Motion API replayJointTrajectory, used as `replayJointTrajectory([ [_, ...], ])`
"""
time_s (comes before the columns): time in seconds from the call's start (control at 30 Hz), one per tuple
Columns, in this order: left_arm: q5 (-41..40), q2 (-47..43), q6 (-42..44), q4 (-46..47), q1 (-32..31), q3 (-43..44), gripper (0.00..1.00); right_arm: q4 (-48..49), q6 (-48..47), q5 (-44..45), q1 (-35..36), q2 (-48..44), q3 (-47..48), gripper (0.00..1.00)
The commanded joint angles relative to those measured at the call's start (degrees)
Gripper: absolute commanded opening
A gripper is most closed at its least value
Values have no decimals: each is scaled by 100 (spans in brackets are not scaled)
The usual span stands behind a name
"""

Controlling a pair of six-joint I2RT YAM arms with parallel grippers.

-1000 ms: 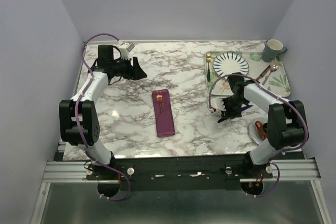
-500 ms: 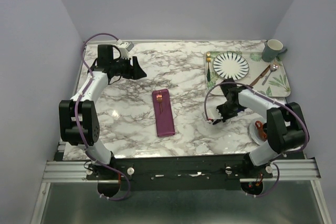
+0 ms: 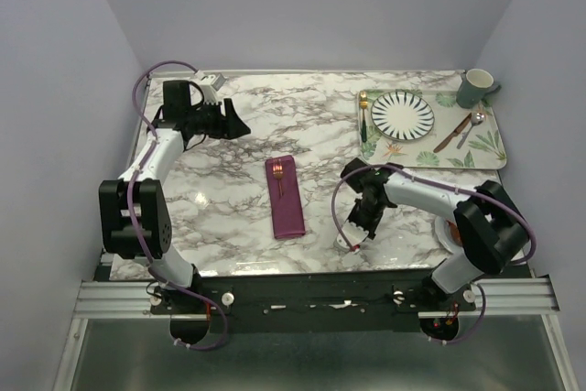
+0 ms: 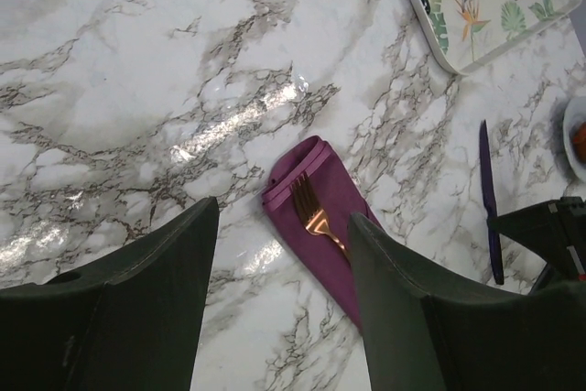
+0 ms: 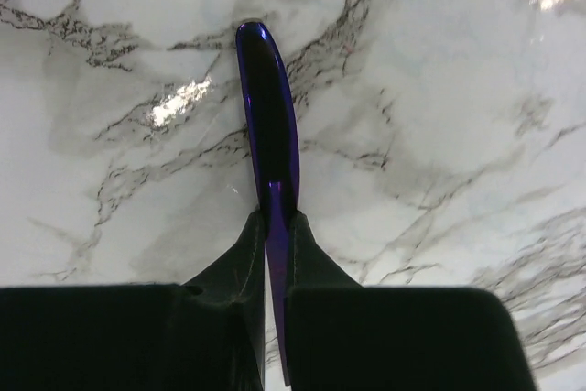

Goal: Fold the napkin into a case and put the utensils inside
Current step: Move the knife to the corner of the board.

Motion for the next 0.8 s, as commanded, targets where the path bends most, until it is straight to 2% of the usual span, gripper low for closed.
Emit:
replayJointTrajectory([
  [0.0,-83,-340,-163,279,69,-245,68,54,-1680,165,372,329,151,12],
  [0.17,-109,-533,-163,367,69,-465,68,74,-2209,596,276,927,791,17],
  [0.2,-118,-560,-171,410,78,-526,68,82,-2576,597,189,954,836,24],
  [0.27,-127,-613,-198,437,69,-562,68,152,-2833,606,118,1041,942,32],
  [0.3,-127,-622,-198,463,78,-597,68,187,-2930,571,100,1059,1090,41],
  [0.47,-118,-692,-189,507,87,-606,68,-66,-2695,141,100,753,1372,62],
  [0.5,-110,-692,-189,499,96,-580,69,-206,-2363,-199,126,404,1381,70],
  [0.57,-101,-718,-198,499,122,-545,69,-261,-1783,-465,179,16,1338,75],
  [0.6,-92,-719,-215,525,140,-527,69,-95,-814,-693,249,-326,1329,77],
  [0.67,-92,-754,-294,569,166,-536,69,151,481,-818,302,-636,1425,77],
  [0.7,-92,-762,-347,647,183,-544,69,353,1958,-809,320,-733,1573,77],
  [0.77,-118,-763,-522,753,210,-606,69,809,4054,-443,311,-787,2029,77],
])
